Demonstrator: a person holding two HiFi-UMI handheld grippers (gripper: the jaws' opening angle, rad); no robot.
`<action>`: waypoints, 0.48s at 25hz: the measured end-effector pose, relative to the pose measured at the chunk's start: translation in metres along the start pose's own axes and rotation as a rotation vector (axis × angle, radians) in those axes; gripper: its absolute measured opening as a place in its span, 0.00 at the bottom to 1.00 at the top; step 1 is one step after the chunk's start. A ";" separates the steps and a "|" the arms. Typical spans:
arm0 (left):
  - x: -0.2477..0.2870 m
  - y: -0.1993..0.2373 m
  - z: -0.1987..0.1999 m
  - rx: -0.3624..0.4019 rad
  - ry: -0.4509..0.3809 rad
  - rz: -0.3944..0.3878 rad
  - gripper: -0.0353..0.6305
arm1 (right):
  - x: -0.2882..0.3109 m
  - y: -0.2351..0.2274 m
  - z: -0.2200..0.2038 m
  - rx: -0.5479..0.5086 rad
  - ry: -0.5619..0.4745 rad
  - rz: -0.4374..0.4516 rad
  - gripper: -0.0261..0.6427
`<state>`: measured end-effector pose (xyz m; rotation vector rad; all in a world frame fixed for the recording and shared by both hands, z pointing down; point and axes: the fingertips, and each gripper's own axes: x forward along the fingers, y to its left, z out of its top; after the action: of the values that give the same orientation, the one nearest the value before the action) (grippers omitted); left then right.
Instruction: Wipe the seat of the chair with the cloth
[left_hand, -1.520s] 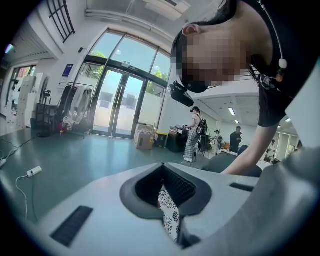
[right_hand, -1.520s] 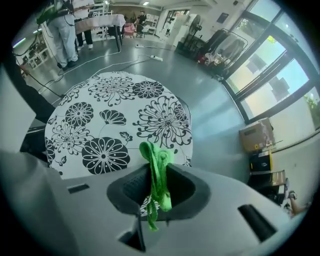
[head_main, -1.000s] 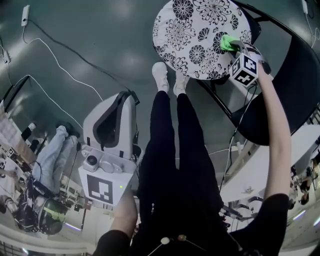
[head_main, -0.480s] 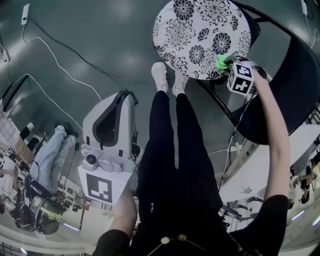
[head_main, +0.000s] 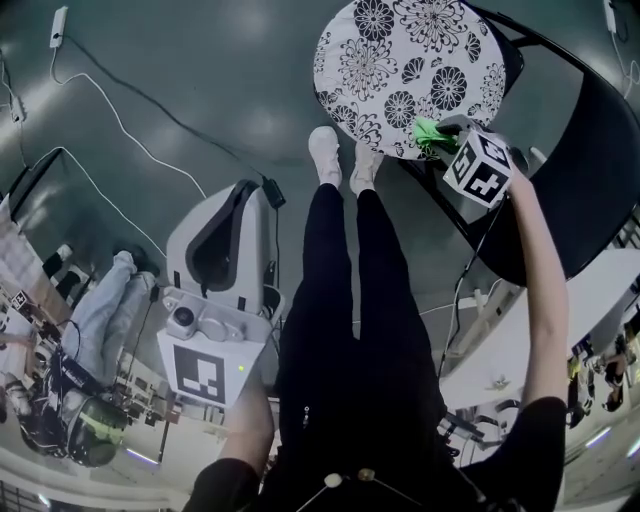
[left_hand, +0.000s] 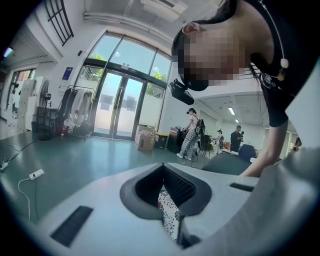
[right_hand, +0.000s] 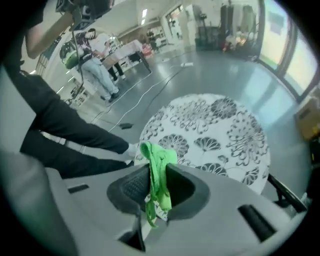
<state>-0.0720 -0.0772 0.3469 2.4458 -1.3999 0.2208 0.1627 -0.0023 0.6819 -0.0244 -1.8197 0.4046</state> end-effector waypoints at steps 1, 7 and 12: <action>-0.001 0.000 0.000 0.002 -0.002 0.002 0.06 | -0.012 -0.007 0.015 0.028 -0.066 -0.069 0.17; -0.009 -0.012 0.010 0.017 -0.023 -0.020 0.06 | -0.111 -0.024 0.094 0.130 -0.393 -0.457 0.16; -0.017 -0.028 0.034 0.057 -0.058 -0.056 0.06 | -0.202 0.013 0.139 0.232 -0.629 -0.598 0.16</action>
<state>-0.0573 -0.0614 0.3043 2.5529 -1.3643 0.1811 0.0880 -0.0717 0.4586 0.8720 -2.2548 0.1965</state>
